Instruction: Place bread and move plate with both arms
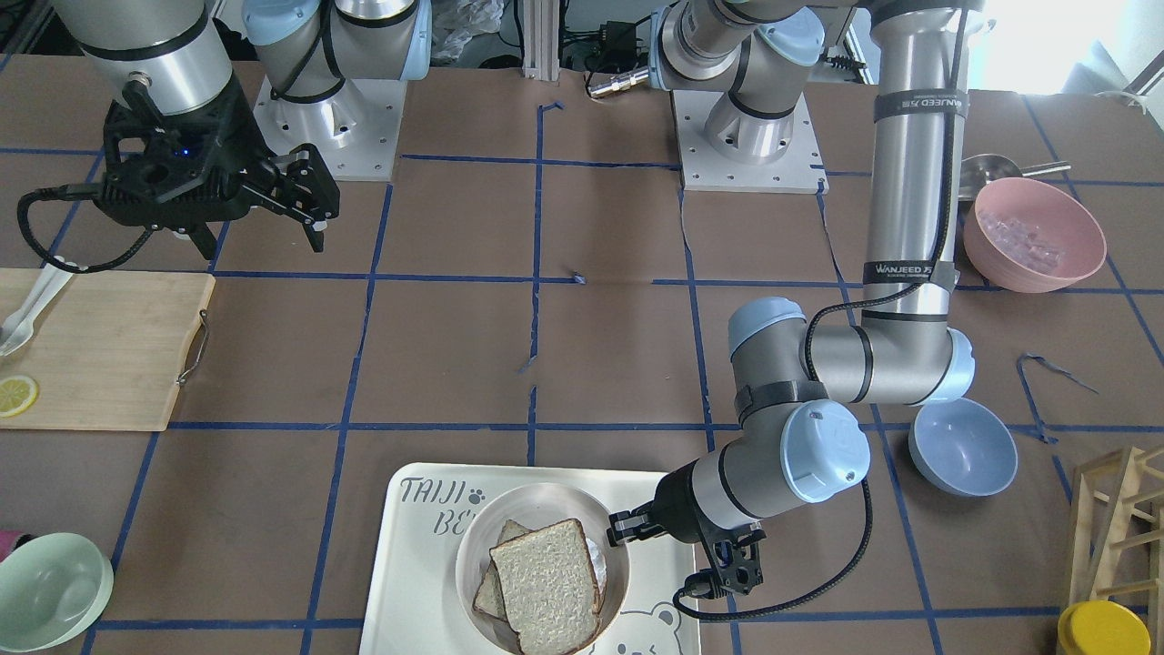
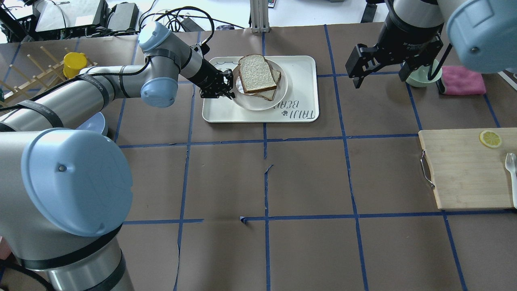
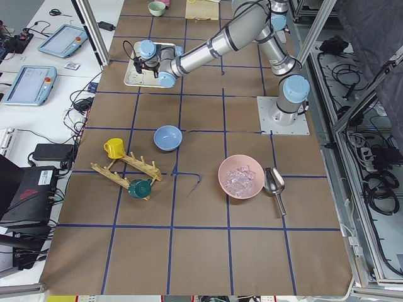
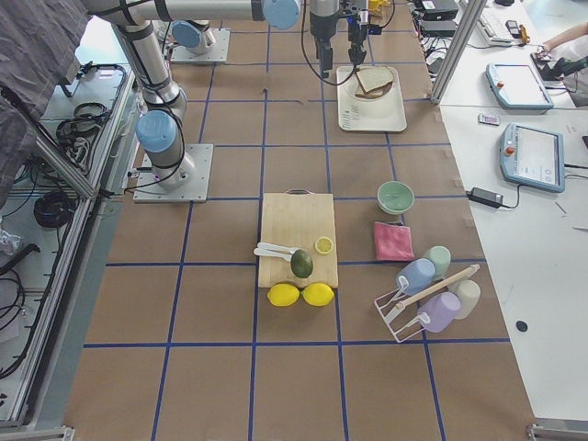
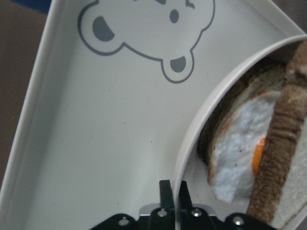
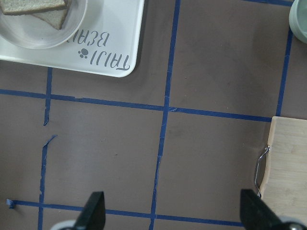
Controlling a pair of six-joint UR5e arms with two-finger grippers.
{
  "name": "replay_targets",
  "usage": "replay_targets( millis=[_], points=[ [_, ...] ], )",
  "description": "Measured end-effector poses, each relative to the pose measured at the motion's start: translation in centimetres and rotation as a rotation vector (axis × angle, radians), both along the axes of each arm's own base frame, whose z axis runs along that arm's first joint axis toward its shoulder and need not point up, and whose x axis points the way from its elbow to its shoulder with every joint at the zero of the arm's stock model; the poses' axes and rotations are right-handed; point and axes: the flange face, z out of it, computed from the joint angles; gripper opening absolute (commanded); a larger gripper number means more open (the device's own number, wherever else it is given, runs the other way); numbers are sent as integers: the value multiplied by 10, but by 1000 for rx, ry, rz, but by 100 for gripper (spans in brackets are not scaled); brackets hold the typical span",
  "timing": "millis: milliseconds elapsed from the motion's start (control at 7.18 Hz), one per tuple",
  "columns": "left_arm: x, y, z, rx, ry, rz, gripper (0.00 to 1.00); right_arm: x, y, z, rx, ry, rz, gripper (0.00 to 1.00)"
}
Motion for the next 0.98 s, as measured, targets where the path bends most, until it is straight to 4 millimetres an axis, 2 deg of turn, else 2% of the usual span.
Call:
replay_targets(
  millis=[139, 279, 418, 557, 697, 975],
  points=[
    [2, -1, -2, -2, -27, -2, 90, 0, 0, 0, 2, 0, 0, 100],
    [4, -1, 1, -9, -57, -4, 92, 0, 0, 0, 2, 0, 0, 100],
    [3, 1, 14, -15, -72, -6, 93, 0, 0, 0, 3, 0, 0, 100],
    [1, 8, 36, -6, -79, -10, 93, 0, 0, -1, 3, 0, 0, 100],
    [-1, 22, 72, 17, -82, -15, 93, 0, 0, -1, 4, 0, 0, 100],
    [-3, 69, 150, 69, -119, -28, 93, 0, 0, -1, 4, 0, 1, 100]
  ],
)
